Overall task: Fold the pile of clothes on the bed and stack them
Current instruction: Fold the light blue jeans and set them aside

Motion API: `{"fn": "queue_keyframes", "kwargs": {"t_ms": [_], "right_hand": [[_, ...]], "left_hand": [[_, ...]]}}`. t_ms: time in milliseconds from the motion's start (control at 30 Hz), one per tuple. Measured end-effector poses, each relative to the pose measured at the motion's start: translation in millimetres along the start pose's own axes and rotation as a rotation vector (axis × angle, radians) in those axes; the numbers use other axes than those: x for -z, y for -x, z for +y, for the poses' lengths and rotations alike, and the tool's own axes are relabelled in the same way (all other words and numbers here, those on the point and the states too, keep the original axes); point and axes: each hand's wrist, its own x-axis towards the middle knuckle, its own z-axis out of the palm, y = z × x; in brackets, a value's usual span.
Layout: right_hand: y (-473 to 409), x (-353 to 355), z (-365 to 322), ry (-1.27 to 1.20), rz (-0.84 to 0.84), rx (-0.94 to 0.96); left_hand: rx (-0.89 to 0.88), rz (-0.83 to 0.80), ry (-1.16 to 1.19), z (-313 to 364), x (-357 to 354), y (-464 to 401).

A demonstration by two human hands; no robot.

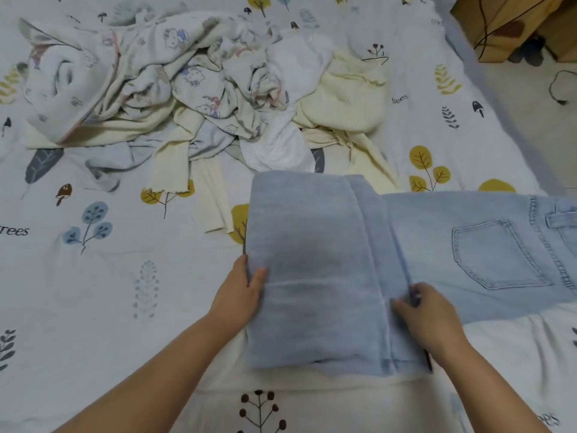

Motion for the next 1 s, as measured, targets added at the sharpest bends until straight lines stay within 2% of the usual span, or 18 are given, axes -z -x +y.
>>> {"fn": "queue_keyframes", "kwargs": {"t_ms": [67, 200, 333, 400, 467, 567, 600, 667, 733, 767, 800, 867, 933, 1000], "right_hand": [[-17.2, -2.1, 10.2, 0.025, -0.125, -0.073], [-46.9, -0.9, -1.9, -0.018, -0.061, -0.050], [-66.7, -4.3, -14.1, 0.011, -0.100, -0.015], [-70.9, -4.8, -19.5, -0.023, -0.134, 0.043], [-72.1, -2.4, -19.4, -0.056, -0.032, 0.129], [-69.9, 13.1, -6.3, -0.124, 0.300, 0.187], [-70.5, 19.3, 0.7, -0.127, 0.351, 0.164], [-76.6, 25.9, 12.4, -0.036, 0.283, 0.065], [-79.7, 26.3, 19.4, 0.099, 0.131, -0.073], [-78.8, 24.8, 17.7, 0.171, 0.111, -0.095], [-75.9, 22.4, 12.5, 0.259, 0.144, -0.069], [-61.6, 12.0, -4.6, 0.374, 0.274, 0.099], [-29.7, -4.8, -25.9, 0.274, 0.275, 0.421], [6.9, -26.0, -39.2, 0.160, 0.157, 0.779]], "left_hand": [[0.056, 0.017, -0.026, 1.2, -5.9, -3.4], [0.172, 0.088, 0.048, -0.2, -5.3, -18.0], [0.246, 0.208, 0.163, 11.2, -3.4, -46.6], [0.234, 0.211, 0.262, 24.4, -0.5, -61.7], [0.130, 0.236, 0.278, 38.6, -0.7, -71.3], [-0.144, 0.373, 0.098, 56.8, -9.6, -72.7], [-0.203, 0.375, 0.068, 60.6, -14.4, -71.5], [-0.176, 0.315, 0.057, 60.9, -23.3, -74.0], [-0.018, 0.234, 0.106, 56.1, -24.6, -82.6], [0.065, 0.202, 0.143, 53.9, -22.3, -88.5], [0.120, 0.191, 0.165, 52.8, -18.9, -94.2], [0.160, 0.172, 0.160, 52.5, -11.5, -103.7], [0.157, 0.096, 0.148, 57.4, -7.2, -108.7], [0.182, 0.035, 0.133, 63.6, -5.7, -112.0]]}}
